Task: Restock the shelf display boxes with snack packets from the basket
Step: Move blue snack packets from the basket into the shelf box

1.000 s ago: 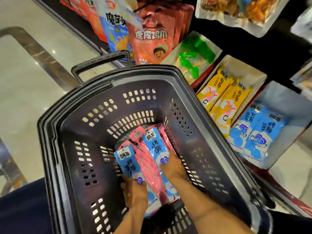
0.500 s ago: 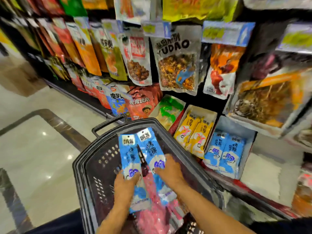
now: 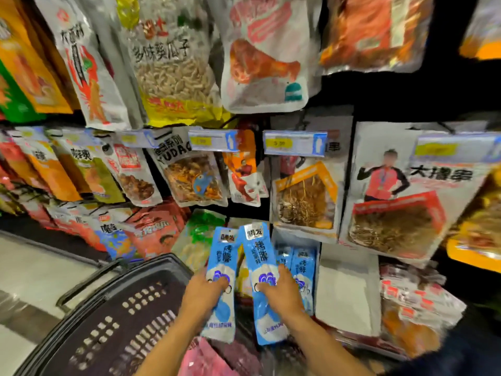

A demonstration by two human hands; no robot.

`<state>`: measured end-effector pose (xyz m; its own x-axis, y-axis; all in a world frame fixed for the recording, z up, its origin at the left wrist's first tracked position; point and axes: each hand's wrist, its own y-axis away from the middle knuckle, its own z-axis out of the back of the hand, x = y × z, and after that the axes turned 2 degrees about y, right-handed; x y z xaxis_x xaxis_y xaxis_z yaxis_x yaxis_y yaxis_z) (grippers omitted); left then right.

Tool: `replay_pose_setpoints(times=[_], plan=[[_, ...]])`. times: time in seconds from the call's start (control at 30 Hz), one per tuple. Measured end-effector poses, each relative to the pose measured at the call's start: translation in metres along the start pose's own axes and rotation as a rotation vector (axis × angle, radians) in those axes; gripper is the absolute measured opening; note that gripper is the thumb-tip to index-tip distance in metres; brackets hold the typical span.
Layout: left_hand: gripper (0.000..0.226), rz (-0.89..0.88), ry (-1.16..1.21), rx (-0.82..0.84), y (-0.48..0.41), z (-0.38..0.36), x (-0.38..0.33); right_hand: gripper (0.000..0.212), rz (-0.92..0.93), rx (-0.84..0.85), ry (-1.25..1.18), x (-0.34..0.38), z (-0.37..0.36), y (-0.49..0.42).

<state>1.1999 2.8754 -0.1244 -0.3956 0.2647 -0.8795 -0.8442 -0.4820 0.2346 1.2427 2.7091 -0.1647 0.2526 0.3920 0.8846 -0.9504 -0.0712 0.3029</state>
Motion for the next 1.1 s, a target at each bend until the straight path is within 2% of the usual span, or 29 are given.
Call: replay_pose_setpoints(times=[0.13, 0.2, 0.3, 0.43, 0.53, 0.63, 0.73, 0.8, 0.9, 1.03, 1.1], plan=[[0.022, 0.008, -0.107, 0.128, -0.026, -0.062, -0.004, 0.049, -0.130, -0.114, 0.006, -0.036, 0.033, -0.023], [0.017, 0.047, -0.201, 0.156, -0.041, -0.086, -0.002, 0.047, -0.159, -0.099, 0.084, -0.053, 0.042, -0.036], [0.028, 0.099, -0.300, 0.198, -0.066, -0.118, 0.002, 0.042, -0.182, -0.075, 0.176, -0.076, 0.041, -0.057], [0.021, 0.133, -0.411, 0.257, -0.093, -0.157, 0.019, 0.054, -0.242, -0.051, 0.144, -0.101, 0.029, -0.084], [0.015, 0.137, -0.444, 0.287, -0.111, -0.180, 0.030, 0.054, -0.311, -0.093, 0.109, -0.114, 0.030, -0.109], [0.036, 0.154, -0.396, 0.249, -0.131, -0.200, 0.039, 0.054, -0.332, -0.159, 0.057, -0.120, 0.030, -0.135], [0.047, 0.096, -0.402, 0.203, -0.145, -0.220, 0.046, 0.057, -0.326, -0.201, 0.082, -0.121, 0.025, -0.156], [0.053, 0.068, -0.433, 0.195, -0.151, -0.231, 0.050, 0.067, -0.291, -0.224, 0.137, -0.124, 0.019, -0.166], [0.068, 0.043, -0.541, 0.187, -0.160, -0.243, 0.063, 0.077, -0.204, -0.194, 0.244, -0.135, 0.009, -0.169], [0.078, -0.139, -0.769, 0.289, -0.155, -0.243, 0.083, 0.055, -0.108, -0.138, 0.493, -0.148, 0.000, -0.159], [0.076, -0.257, -0.935, 0.336, -0.153, -0.240, 0.092, 0.059, -0.051, -0.162, 0.645, -0.156, -0.004, -0.158]])
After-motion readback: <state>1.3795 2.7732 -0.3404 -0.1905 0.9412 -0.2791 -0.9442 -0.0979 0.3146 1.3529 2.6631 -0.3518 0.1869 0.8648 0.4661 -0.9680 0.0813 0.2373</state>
